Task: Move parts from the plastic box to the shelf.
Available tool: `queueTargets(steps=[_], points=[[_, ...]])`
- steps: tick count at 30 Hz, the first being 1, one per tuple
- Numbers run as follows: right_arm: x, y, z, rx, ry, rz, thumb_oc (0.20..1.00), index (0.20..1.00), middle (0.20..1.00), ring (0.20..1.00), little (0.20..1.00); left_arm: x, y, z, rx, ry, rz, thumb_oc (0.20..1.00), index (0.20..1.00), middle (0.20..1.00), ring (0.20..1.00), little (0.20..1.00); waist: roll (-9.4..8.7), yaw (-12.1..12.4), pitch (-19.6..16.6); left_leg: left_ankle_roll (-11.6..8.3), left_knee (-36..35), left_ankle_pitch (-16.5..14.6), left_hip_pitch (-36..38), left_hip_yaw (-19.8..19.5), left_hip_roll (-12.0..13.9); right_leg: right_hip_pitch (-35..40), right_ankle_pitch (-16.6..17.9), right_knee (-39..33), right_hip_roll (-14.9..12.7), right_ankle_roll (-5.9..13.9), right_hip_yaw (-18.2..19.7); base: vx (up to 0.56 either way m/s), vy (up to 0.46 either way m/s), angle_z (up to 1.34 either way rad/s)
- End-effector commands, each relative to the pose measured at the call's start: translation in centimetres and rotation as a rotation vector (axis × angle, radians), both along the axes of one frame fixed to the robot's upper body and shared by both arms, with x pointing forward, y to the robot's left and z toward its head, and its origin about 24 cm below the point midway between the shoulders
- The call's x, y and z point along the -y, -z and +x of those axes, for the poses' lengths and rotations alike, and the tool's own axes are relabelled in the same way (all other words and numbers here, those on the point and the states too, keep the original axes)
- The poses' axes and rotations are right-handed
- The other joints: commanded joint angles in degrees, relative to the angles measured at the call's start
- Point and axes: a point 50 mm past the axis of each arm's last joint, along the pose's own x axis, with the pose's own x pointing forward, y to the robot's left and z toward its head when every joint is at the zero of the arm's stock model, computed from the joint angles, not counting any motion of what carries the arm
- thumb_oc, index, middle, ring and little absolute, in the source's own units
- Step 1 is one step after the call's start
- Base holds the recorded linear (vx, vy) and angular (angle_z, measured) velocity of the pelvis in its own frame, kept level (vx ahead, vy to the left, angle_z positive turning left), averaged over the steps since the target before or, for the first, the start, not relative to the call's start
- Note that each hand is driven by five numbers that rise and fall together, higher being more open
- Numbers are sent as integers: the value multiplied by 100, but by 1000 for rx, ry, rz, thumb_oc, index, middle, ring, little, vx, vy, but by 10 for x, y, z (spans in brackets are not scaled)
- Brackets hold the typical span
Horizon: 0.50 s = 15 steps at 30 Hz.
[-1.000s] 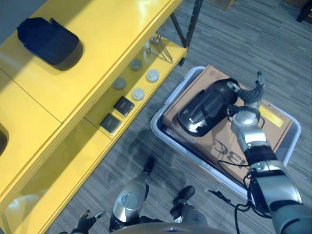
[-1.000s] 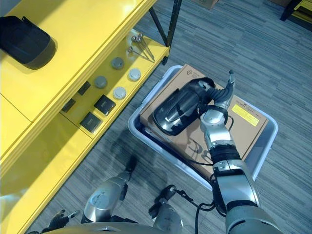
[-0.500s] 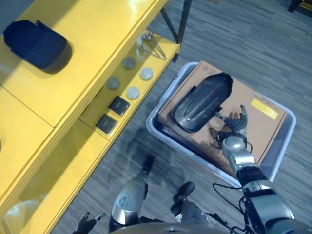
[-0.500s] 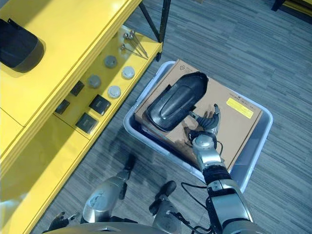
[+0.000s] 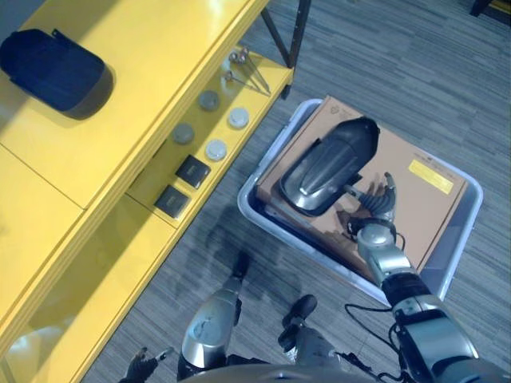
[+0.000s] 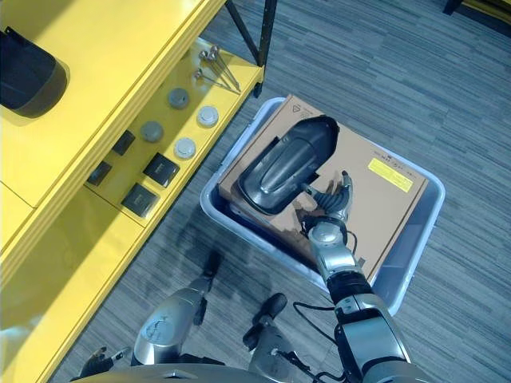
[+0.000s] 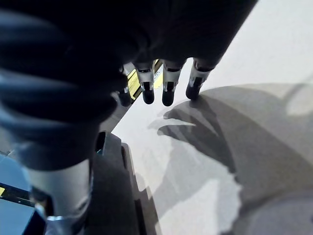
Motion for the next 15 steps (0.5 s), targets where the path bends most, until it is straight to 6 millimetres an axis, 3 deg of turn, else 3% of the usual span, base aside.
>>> queueTargets(steps=[1,6,10,11,12,13,15], points=[[-34,10,2,-57,-159,-33,1000,1000,1000,1000,1000,-2,2,-16,-52,-5,29,1000,1000,1000,1000,1000,55,153,-206,-184,393,-289,-341,219,374,-303,-40,408,-554,436,473,0,0,0],[-49,31,-6,-163,-213,-89,1000,1000,1000,1000,1000,2,2,-10,-39,-2,20,1000,1000,1000,1000,1000,52,145,-168,-188,409,-287,-397,226,369,-372,-27,431,-586,446,485,-6,3,0],[-46,45,-13,-216,-216,-123,1000,1000,1000,1000,1000,4,1,-5,-26,9,18,1000,1000,1000,1000,1000,59,152,-131,-187,428,-294,-437,216,360,-421,-10,461,-613,448,473,0,0,0],[-46,46,-13,-218,-211,-124,762,762,762,762,762,4,1,-4,-25,11,19,1000,1000,1000,1000,1000,57,153,-125,-184,439,-299,-444,212,357,-431,-6,473,-622,449,471,0,0,0],[-44,47,-14,-215,-203,-126,595,595,595,595,595,4,1,-2,-24,16,20,1000,1000,1000,1000,1000,58,158,-125,-180,440,-304,-444,204,352,-450,2,489,-630,451,474,0,0,0],[-44,47,-14,-214,-202,-129,225,225,225,225,225,4,1,-2,-24,18,21,1000,1000,1000,1000,1000,55,156,-126,-178,440,-307,-447,204,351,-460,4,493,-633,454,476,60,-42,0],[-42,47,-15,-214,-200,-137,200,200,200,200,200,4,1,-2,-25,17,22,1000,1000,1000,1000,1000,42,154,-148,-214,420,-417,-367,186,370,-434,-95,524,-607,508,552,33,-20,-3]])
